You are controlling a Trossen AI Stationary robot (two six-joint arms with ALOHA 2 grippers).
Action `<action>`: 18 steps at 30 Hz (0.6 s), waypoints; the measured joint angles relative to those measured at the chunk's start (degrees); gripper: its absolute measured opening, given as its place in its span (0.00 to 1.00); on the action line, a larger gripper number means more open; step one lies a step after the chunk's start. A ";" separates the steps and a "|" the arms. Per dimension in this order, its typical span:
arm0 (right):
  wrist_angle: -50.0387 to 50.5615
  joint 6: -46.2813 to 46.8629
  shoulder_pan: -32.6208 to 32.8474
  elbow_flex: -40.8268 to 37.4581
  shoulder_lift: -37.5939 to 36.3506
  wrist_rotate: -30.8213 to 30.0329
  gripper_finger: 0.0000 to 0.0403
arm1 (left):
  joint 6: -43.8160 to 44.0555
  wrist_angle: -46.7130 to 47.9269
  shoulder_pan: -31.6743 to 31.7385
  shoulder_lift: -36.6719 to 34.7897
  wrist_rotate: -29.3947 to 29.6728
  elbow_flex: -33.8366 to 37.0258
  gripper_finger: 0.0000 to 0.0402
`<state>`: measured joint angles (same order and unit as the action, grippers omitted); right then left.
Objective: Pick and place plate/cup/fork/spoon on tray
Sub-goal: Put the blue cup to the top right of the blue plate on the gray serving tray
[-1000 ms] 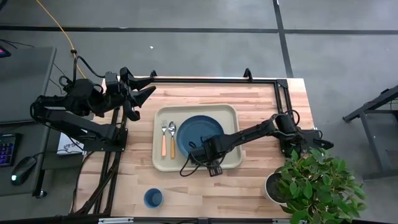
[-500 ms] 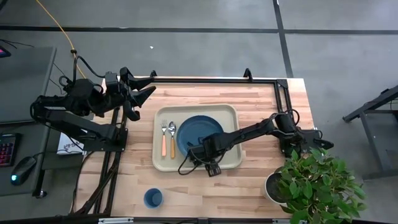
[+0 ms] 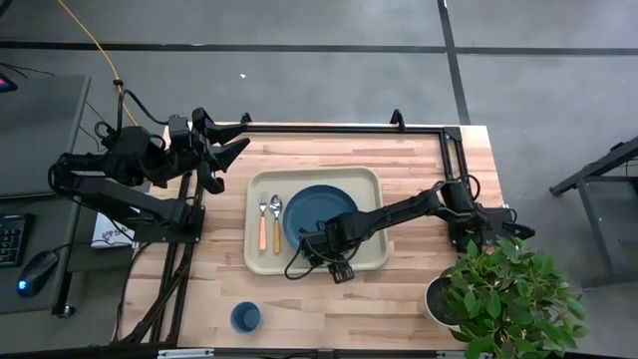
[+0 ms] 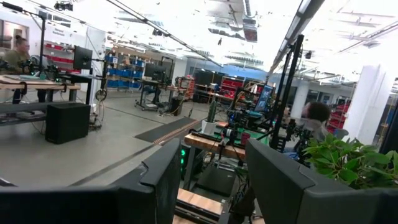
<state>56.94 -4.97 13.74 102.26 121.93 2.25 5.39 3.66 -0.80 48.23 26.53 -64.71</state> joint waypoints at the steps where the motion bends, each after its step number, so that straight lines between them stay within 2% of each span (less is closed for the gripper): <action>1: -0.05 0.00 0.00 0.00 -0.03 0.26 0.63 | 0.00 0.01 0.00 0.00 0.02 0.00 0.41; 9: 0.20 0.02 -1.27 0.00 -4.05 -0.07 0.63 | 0.00 0.00 0.00 0.00 0.02 0.00 0.41; 18: -0.54 3.76 -8.23 0.00 -14.63 -1.23 0.63 | 0.42 0.02 0.01 0.00 0.00 0.00 0.41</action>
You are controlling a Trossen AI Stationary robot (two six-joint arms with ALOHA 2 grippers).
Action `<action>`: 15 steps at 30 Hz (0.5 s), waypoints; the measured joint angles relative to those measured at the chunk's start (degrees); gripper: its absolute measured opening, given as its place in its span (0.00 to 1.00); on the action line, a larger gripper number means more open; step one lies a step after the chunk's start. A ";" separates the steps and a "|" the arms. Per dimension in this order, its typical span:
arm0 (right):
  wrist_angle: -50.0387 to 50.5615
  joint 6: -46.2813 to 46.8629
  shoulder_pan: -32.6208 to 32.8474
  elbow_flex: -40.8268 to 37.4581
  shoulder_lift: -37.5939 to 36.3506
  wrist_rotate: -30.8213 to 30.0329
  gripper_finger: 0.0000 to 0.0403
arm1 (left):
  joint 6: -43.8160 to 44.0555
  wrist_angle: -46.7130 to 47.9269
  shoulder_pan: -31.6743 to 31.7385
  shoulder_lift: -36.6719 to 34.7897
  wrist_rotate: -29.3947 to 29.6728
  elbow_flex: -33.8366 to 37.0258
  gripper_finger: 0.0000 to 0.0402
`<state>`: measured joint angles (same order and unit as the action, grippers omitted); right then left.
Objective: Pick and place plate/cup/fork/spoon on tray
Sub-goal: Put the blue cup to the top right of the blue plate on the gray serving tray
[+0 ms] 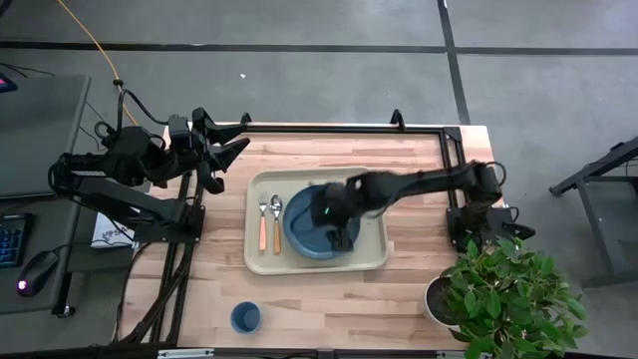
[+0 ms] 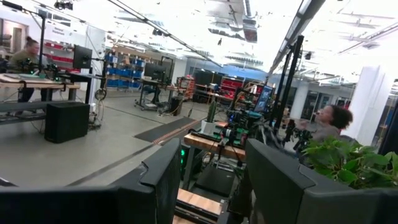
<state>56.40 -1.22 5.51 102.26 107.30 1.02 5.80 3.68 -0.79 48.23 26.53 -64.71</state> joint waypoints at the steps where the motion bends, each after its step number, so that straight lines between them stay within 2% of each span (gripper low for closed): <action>1: -0.48 0.56 -0.83 0.00 -1.34 -0.66 0.63 | 0.00 -0.02 0.01 0.00 -0.01 0.00 0.41; 7: -3.19 2.82 -5.55 0.00 -9.42 -4.15 0.63 | 0.00 -0.02 0.01 -0.02 0.01 0.00 0.41; 15: -7.11 4.00 -9.44 0.00 -19.94 -4.93 0.63 | 0.00 0.04 0.01 0.02 0.01 0.00 0.41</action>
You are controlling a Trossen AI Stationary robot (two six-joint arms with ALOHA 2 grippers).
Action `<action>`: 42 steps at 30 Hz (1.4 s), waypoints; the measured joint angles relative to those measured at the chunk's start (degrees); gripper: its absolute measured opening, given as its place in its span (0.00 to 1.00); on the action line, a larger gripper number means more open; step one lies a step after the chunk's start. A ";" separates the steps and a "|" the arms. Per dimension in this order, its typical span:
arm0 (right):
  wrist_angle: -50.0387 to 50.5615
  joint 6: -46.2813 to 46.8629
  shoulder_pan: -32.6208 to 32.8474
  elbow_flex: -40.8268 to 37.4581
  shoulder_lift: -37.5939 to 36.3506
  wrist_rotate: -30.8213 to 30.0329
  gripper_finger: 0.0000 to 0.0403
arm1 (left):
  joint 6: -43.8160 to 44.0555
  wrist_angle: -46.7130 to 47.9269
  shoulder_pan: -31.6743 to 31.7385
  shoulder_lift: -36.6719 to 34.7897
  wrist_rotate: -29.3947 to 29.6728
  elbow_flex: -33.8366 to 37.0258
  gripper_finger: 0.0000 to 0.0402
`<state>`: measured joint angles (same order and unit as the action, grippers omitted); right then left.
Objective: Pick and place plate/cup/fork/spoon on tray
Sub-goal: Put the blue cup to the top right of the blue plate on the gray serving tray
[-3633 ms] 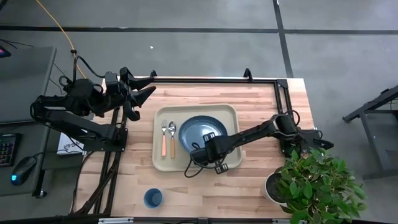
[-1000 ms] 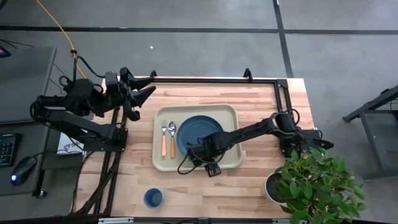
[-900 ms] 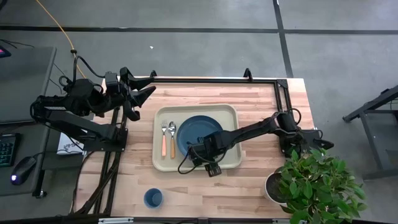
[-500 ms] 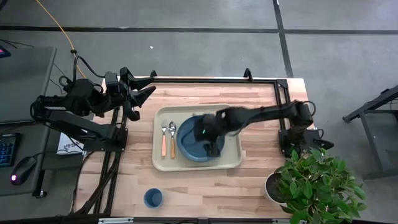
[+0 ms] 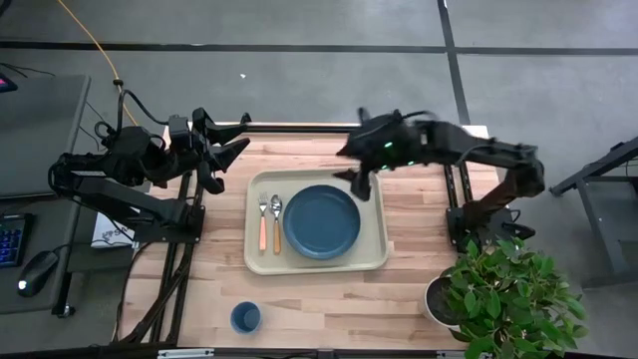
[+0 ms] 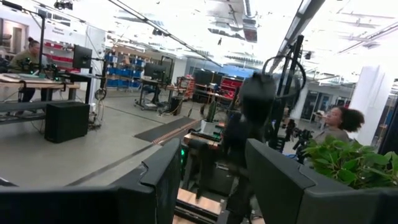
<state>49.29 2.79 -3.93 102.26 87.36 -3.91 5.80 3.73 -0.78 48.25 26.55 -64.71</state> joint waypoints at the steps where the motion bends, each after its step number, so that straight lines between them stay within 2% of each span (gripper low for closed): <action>1: -0.38 0.15 -0.27 0.00 -1.25 -0.30 0.63 | 0.00 0.02 0.00 0.00 0.00 0.00 0.41; 11: -0.64 1.94 0.21 0.00 -11.03 -3.06 0.63 | 0.02 1.48 0.00 0.28 0.01 0.00 0.41; 21: -0.36 0.92 4.26 -0.33 -11.23 -5.17 0.63 | 0.00 2.63 0.00 0.99 -2.02 0.00 0.41; 24: -4.09 1.48 4.78 -6.14 -12.95 -5.45 0.63 | 0.00 2.81 -0.02 1.05 -2.09 0.00 0.41; 28: -13.24 6.25 4.30 -19.85 -18.81 -5.03 0.63 | 0.02 4.10 0.00 1.14 -2.08 0.00 0.41; 34: -40.96 14.47 2.80 -36.99 -26.62 -0.22 0.63 | -0.61 9.58 0.00 1.16 -2.54 0.00 0.41; 38: -52.53 15.77 2.68 -41.87 -27.81 1.24 0.63 | -1.75 14.04 0.00 1.20 -7.91 0.04 0.41; 42: -53.10 13.72 2.83 -42.36 -27.74 1.27 0.63 | -1.29 10.94 -0.03 1.00 -14.70 2.34 0.41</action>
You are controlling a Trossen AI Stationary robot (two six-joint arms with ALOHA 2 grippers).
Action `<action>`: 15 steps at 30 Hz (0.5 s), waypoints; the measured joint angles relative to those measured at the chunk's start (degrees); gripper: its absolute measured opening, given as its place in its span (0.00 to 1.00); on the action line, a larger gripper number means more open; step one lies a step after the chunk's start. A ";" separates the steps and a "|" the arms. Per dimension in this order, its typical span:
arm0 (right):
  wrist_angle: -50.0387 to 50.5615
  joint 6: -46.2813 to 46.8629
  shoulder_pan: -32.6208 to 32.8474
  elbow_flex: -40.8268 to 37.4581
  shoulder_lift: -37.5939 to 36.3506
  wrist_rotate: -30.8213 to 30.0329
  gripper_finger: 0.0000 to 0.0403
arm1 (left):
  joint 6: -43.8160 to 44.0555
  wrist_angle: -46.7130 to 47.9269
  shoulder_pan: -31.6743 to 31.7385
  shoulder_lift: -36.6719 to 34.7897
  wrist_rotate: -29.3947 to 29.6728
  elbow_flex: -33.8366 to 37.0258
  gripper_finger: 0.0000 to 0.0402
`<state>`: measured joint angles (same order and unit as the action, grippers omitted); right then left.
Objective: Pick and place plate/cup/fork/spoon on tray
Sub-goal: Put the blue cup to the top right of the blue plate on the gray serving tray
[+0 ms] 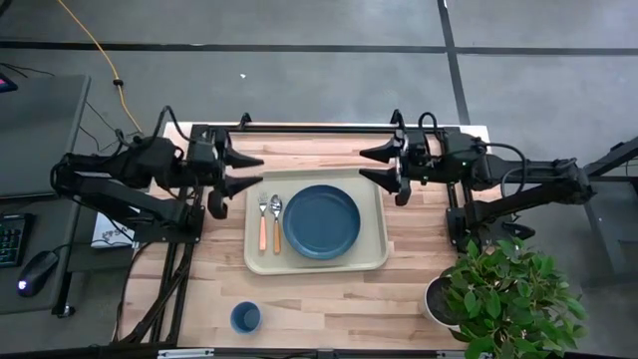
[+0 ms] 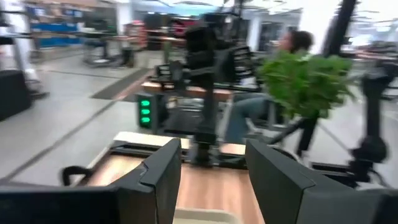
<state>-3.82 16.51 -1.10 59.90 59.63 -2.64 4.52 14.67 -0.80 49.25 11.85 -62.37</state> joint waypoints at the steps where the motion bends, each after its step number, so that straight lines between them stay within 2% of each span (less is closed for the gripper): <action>1: 0.27 -0.64 0.00 0.00 0.06 0.00 0.63 | 0.45 -1.12 -0.01 -0.10 -0.85 1.06 0.41; 7: 0.18 -4.60 0.00 0.00 0.06 0.01 0.63 | 2.84 -6.57 0.01 -0.28 -1.12 5.14 0.41; 15: 1.36 -4.98 0.00 0.00 0.06 0.03 0.63 | 2.82 -7.75 0.01 -0.28 -1.07 5.33 0.41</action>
<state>-2.46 11.53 -1.10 59.90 59.68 -2.61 7.34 6.92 -0.80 48.97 10.78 -57.04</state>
